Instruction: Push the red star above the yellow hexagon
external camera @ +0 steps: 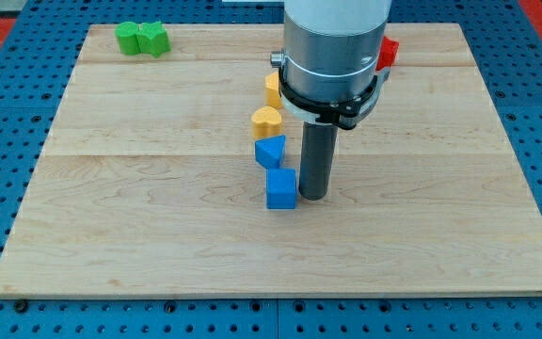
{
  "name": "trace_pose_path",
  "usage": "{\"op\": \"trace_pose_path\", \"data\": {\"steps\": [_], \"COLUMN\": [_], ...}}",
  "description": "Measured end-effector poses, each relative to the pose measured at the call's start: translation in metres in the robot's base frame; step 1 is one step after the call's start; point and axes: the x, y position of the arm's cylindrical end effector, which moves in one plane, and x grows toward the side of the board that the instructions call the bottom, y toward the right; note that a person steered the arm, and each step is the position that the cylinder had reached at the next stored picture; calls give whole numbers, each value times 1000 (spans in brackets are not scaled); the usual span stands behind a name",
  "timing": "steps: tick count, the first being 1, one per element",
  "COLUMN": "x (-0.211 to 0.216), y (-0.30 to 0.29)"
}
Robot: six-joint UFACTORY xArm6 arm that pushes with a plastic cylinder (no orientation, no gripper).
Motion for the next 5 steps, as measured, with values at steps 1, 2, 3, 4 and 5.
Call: {"op": "trace_pose_path", "data": {"steps": [1,2,3,4,5], "x": [1,-47,-127,-194,-224], "y": [29,125,200,214,247]}}
